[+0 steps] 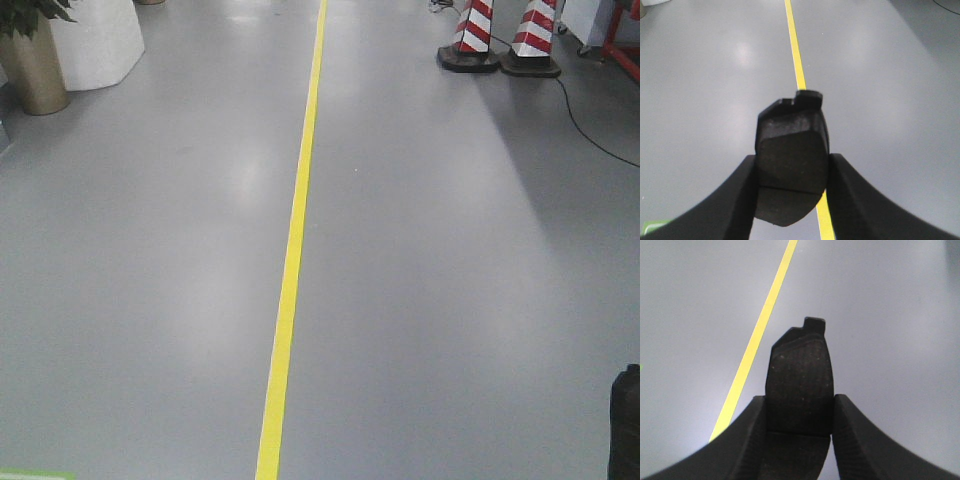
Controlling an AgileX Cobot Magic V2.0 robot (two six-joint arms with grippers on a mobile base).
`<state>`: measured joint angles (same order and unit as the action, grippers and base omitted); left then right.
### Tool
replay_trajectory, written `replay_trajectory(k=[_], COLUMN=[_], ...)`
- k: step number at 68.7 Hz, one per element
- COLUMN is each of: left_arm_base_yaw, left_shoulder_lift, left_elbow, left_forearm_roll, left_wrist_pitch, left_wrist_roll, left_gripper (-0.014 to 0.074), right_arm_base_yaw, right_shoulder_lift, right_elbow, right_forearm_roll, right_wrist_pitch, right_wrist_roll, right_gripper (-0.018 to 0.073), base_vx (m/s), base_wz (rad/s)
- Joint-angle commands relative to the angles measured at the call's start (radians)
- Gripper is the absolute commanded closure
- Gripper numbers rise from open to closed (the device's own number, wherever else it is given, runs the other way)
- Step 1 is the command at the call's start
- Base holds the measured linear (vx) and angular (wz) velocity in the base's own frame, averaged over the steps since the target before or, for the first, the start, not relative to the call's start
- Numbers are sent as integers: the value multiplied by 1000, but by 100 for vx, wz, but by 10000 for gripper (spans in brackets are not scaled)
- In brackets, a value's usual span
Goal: Move and align brake pads A on conveyor
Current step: 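Drive the base along the yellow floor line holding both pads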
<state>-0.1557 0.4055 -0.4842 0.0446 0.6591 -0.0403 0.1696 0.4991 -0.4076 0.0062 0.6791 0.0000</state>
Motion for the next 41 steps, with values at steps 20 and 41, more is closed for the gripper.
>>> replay_trajectory(k=[20, 41], left_arm_base_yaw=[-1, -1], left_shoulder_lift=[6, 6], left_elbow=[-30, -30], left_forearm_roll=[-3, -3], left_wrist_pitch=[-95, -95], left_wrist_roll=[0, 0], left_gripper=[602, 602], right_arm_base_yaw=[-7, -7], right_shoulder_lift=[2, 2], right_elbow=[-31, -31], right_forearm_roll=[-6, -6], right_wrist_pitch=[-81, -73], right_wrist_roll=[0, 0], right_gripper=[566, 566], base_vx=[61, 64], base_wz=[-3, -1])
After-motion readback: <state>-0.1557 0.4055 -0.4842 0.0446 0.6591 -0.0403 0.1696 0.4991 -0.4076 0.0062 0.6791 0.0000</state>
